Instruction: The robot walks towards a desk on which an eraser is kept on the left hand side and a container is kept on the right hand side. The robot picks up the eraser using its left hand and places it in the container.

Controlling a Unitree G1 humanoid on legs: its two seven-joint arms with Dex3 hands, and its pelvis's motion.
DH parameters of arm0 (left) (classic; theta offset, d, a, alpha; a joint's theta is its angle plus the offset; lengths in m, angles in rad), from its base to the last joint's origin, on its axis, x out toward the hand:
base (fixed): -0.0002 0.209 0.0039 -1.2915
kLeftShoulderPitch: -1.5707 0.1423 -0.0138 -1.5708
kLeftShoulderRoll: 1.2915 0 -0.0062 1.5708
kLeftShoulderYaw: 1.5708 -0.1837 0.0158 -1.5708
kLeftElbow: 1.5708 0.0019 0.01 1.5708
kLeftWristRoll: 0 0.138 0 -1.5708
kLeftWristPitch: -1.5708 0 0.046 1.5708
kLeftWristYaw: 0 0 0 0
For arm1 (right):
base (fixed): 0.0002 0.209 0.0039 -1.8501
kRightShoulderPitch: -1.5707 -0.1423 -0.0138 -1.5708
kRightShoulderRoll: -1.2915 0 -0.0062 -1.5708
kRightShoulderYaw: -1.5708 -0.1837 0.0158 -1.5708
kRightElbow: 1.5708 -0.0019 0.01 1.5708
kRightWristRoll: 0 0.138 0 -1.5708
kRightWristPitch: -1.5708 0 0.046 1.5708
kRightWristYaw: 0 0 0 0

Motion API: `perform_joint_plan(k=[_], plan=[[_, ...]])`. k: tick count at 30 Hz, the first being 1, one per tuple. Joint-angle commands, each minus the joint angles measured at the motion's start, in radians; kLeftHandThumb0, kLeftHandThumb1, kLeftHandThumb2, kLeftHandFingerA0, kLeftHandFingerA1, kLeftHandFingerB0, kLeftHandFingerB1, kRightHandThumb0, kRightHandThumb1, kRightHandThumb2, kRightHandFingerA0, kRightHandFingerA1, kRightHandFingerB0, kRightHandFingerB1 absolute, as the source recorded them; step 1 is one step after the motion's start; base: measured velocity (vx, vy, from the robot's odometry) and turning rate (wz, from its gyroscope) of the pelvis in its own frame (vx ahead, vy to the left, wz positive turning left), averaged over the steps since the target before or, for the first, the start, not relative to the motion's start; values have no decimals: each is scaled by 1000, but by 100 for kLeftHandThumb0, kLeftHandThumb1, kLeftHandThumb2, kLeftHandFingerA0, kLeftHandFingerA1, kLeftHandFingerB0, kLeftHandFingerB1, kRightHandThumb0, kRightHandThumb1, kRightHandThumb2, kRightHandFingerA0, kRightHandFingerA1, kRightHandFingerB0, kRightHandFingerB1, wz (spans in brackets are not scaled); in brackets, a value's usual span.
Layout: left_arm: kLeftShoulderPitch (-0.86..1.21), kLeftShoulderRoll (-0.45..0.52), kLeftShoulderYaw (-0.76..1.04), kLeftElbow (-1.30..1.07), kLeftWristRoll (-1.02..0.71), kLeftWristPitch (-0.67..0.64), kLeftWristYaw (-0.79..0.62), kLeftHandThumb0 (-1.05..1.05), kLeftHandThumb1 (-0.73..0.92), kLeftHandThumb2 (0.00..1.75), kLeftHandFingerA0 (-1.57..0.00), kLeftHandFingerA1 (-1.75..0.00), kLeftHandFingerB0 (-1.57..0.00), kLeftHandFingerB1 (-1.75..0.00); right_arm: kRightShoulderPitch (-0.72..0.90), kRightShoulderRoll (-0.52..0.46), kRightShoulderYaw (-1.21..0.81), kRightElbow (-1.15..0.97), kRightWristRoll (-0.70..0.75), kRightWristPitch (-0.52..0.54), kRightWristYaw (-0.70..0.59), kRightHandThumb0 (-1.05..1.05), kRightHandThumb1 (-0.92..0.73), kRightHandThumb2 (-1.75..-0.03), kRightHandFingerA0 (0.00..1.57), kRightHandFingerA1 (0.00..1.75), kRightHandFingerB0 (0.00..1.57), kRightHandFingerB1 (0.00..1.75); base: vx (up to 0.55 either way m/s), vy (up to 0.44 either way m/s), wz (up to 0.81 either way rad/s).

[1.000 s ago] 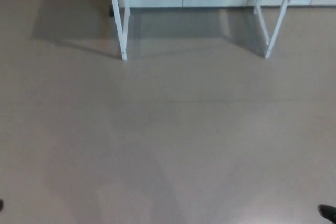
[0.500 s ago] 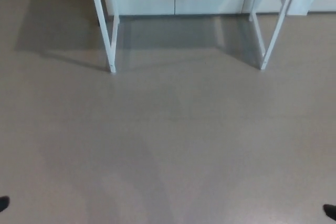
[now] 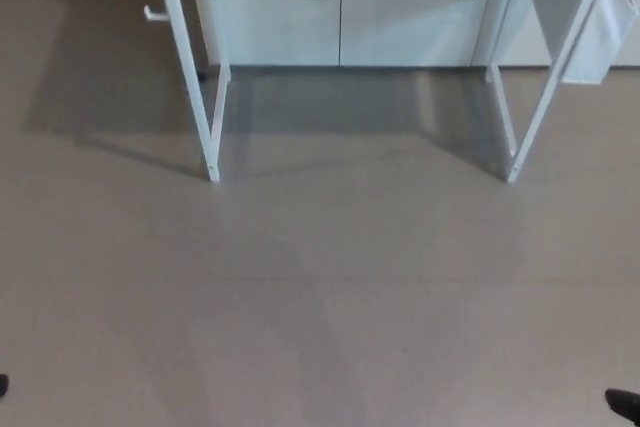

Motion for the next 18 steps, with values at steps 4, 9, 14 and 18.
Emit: perform_joint_plan(k=[4, 9, 14, 18], plan=[[10, 14, -3, 16, 11, -48, -1, -19, 61, 61, -27, -38, -27, -34, 14, -13, -5, 11, -1, -33, -3, -13, -43, -88, 39, 60, 21, 51, 283, -217, 8], [8, 14, -1, 22, 10, -52, 1, -19, 61, 61, -27, -38, -27, -33, 14, -19, -1, 9, -4, -29, 1, -14, -44, -88, 38, 60, 20, 51, 244, -57, -7], [14, 16, -1, 4, 9, -34, 3, -19, 61, 61, -27, -37, -27, -33, 10, -18, 2, 14, -6, -27, -6, -14, -43, -88, 39, 60, 21, 51, 330, 43, -15], [9, 13, 2, 14, 3, -44, 3, -19, 61, 61, -27, -38, -27, -33, 7, -26, 6, 20, -10, -41, 2, -14, -44, -88, 38, 60, 20, 51, 311, 63, -6]])
